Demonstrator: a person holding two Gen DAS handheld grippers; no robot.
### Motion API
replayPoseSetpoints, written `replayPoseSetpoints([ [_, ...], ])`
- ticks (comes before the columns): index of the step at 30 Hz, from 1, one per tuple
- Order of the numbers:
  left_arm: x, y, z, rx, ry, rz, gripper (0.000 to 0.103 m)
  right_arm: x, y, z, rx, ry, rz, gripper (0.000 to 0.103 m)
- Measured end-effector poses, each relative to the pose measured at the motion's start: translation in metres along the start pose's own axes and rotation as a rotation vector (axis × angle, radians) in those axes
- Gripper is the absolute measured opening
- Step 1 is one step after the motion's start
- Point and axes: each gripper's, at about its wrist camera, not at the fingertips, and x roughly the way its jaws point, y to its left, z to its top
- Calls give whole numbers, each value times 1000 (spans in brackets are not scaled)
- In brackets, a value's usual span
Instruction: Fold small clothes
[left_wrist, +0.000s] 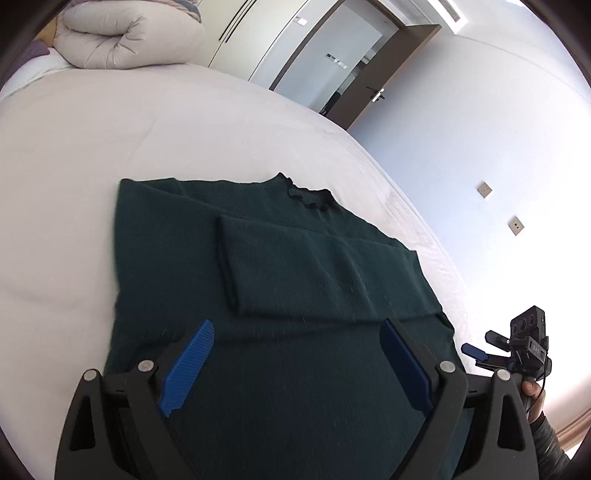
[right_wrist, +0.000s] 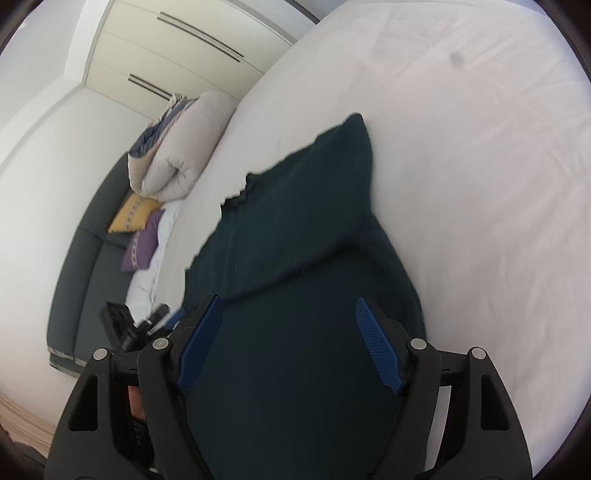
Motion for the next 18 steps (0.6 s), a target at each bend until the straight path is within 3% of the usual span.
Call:
replayPoseSetpoints([
  [4,-73,1,-51,-14,-4,32,93,-44,-6,-63,10,-2,-67,74],
  [8,-121,27,-108,-138,40,57,93,-76,-14,-111,55,-7,-28,74],
  [12,-141,54,-163,-298,93,21,93,-95,-17,-150,20,0,-60,74],
  [18,-150,46,-184,-291,131,-34,92,-112,-23,-184,31,5,-87,74],
])
